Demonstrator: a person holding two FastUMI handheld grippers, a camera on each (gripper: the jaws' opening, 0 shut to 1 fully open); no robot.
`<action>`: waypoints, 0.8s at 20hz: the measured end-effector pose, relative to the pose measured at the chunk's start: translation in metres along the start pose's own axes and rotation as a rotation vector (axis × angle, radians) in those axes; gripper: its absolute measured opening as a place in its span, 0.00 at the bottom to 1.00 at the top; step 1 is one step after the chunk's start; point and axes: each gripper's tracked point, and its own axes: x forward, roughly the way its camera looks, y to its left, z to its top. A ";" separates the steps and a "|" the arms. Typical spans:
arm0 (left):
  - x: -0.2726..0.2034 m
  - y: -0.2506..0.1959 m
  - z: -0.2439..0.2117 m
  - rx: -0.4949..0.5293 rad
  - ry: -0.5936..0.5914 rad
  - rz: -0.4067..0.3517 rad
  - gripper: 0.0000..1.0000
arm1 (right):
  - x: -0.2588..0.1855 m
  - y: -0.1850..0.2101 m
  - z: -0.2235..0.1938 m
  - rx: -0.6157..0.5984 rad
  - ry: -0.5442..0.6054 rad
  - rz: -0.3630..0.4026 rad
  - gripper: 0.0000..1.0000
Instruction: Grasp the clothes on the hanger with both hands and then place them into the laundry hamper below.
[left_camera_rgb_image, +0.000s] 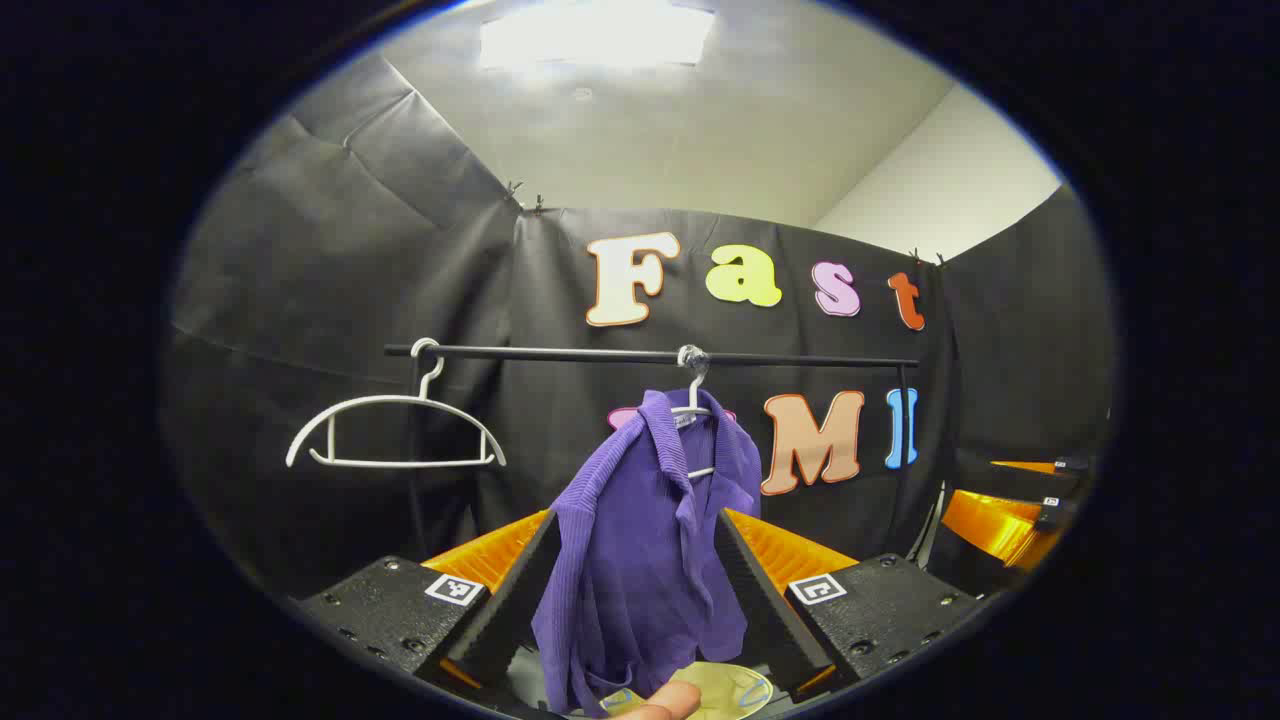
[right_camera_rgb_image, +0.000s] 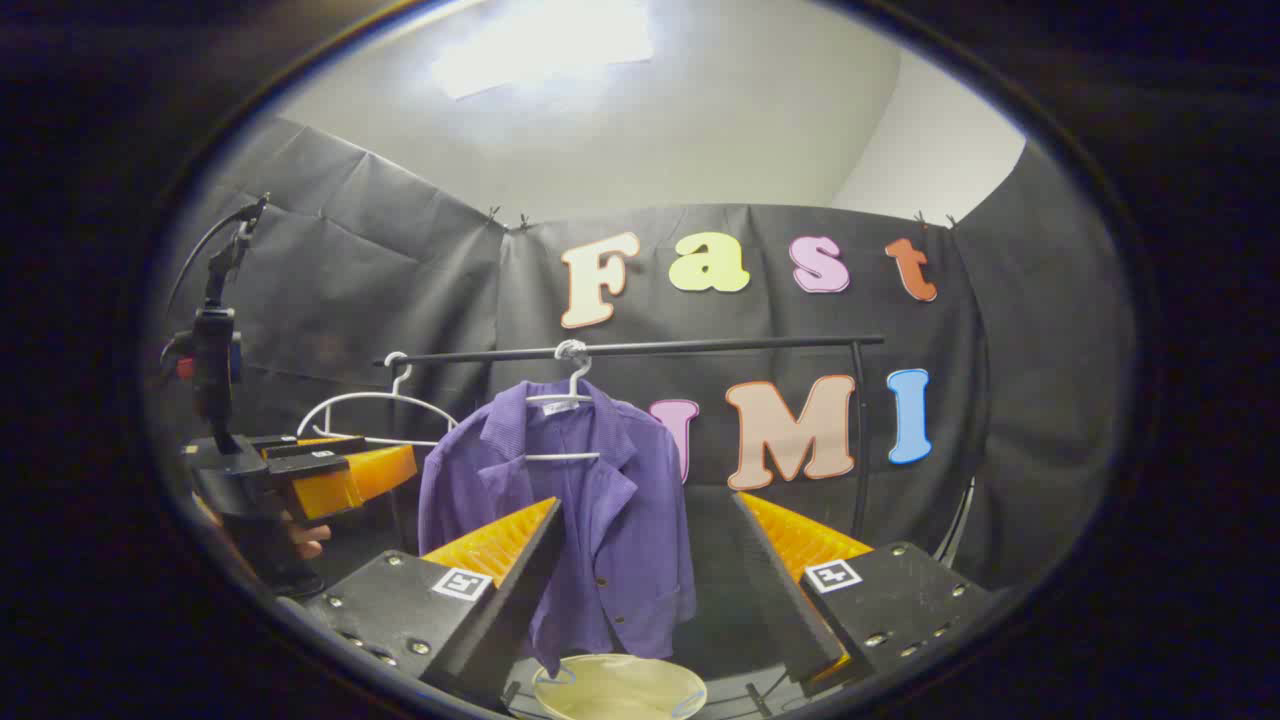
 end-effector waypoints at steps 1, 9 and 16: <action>0.004 0.001 0.001 0.004 -0.004 0.011 0.92 | -0.001 0.002 -0.001 -0.006 0.007 -0.001 0.98; 0.018 -0.024 -0.014 0.051 0.035 0.017 0.92 | 0.016 -0.015 -0.018 0.014 0.035 0.021 0.98; 0.042 -0.056 -0.028 0.051 0.061 -0.002 0.92 | 0.014 -0.015 -0.013 0.042 -0.014 0.038 0.94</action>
